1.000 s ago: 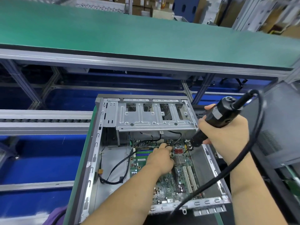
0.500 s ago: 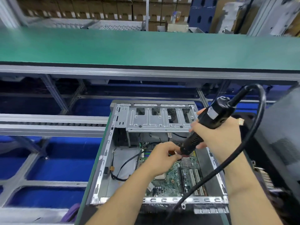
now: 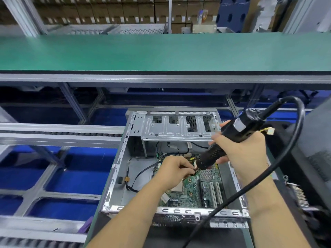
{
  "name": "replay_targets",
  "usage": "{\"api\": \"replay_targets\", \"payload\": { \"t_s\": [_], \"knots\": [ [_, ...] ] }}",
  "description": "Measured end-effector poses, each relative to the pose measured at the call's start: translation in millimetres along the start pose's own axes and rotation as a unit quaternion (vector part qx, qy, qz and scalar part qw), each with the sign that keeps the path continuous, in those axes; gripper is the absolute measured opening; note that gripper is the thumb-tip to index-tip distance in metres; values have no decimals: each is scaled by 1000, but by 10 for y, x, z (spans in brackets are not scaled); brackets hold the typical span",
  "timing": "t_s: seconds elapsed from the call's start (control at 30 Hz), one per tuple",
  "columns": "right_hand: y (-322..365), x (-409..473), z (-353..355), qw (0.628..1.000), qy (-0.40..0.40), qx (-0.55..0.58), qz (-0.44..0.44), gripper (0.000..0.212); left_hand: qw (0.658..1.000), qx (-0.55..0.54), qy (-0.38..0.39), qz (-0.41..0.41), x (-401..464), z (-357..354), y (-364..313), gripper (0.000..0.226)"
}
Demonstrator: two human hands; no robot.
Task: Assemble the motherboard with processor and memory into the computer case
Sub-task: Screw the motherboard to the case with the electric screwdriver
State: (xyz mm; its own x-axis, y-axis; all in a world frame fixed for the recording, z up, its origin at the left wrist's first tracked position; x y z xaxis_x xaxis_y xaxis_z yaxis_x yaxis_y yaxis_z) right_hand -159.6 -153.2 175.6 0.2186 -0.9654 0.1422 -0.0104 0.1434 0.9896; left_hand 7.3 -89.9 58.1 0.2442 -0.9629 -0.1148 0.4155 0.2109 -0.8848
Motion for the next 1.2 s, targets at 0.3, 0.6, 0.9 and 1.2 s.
{"api": "replay_targets", "payload": {
  "t_s": [0.3, 0.6, 0.9, 1.2],
  "knots": [
    [-79, 14, -8, 999, -5, 32, -16, 25, 998, -49, -1, 25, 20, 11, 129, 15],
    [-61, 96, 67, 998, -24, 54, -23, 20, 998, 51, 19, 16, 37, 17, 234, 16],
    [-44, 99, 85, 998, -23, 56, -15, 25, 998, 35, 27, -35, 31, -23, 157, 29],
    [-48, 46, 48, 999, -35, 30, -12, 26, 995, 63, -24, -79, 20, -53, 85, 11]
  ]
}}
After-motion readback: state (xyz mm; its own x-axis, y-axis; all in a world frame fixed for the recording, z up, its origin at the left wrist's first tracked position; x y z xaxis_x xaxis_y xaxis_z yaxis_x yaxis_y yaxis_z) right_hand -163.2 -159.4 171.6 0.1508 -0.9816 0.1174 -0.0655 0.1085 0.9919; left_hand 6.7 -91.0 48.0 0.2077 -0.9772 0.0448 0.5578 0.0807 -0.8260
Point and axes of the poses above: each hand's wrist, its own x-axis towards the middle knuckle, its own z-axis out of the back of the hand, y = z × x, the point moved 3 cm from there along x, towards the middle knuckle, and after that the axes turned 1 degree about -z, right-handed, at the moved point
